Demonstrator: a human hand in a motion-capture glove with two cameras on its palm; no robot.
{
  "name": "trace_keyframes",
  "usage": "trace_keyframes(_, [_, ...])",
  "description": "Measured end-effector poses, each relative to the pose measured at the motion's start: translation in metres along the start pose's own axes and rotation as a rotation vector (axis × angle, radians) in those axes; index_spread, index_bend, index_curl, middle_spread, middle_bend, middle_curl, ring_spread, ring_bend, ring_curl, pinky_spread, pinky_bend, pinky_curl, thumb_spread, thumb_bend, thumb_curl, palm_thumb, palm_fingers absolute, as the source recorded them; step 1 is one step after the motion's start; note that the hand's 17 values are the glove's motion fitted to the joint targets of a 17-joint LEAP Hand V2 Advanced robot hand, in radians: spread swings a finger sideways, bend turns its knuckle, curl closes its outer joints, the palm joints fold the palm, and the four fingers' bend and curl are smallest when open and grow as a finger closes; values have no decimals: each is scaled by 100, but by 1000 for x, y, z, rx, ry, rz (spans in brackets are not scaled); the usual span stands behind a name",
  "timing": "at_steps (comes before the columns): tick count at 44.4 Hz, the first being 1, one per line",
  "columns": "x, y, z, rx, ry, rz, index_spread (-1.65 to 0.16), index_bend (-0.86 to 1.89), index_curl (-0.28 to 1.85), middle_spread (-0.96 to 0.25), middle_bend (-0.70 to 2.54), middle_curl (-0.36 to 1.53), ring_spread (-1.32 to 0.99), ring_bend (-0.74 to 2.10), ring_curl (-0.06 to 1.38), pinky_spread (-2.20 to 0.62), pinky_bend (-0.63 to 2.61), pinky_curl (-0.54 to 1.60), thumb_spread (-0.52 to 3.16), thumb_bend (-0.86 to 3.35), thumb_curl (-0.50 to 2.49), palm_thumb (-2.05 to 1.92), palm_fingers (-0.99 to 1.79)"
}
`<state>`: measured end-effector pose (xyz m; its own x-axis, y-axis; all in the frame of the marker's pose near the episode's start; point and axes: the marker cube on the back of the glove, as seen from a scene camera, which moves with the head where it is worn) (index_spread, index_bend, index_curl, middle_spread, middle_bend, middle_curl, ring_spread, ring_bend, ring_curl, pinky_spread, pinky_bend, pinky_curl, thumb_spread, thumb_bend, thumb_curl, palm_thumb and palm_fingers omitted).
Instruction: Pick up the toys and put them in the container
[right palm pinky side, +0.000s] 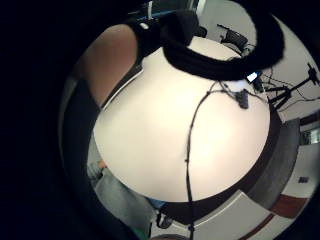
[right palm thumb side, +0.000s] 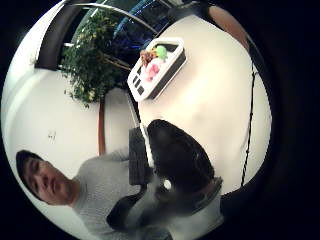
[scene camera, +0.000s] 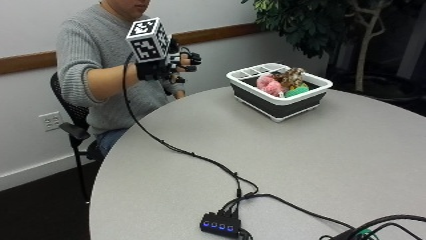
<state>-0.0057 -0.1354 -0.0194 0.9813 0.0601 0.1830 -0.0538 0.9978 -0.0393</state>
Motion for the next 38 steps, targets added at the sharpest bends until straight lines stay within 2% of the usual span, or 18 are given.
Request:
trace_keyframes(11, [-42, 131, 78, -29, 129, -125, -36, 24, 42, -13, 17, 32, -7, 15, 26, 6, 78, 28, 130, -6, 16, -10, -7])
trace_keyframes(18, [-48, 193, 118, -52, 179, -65, -36, 28, 43, -14, 17, 32, -8, 16, 25, 6, 73, 28, 131, -6, 15, -9, -6])
trace_keyframes(26, [-41, 210, 130, -46, 144, -15, -36, 28, 44, -14, 17, 32, -9, 16, 23, 6, 72, 28, 131, -6, 14, -9, -5])
trace_keyframes(38, [-29, 209, 133, -58, 131, 6, -37, 29, 45, -14, 17, 32, -9, 16, 22, 7, 69, 28, 131, -6, 13, -9, -5])
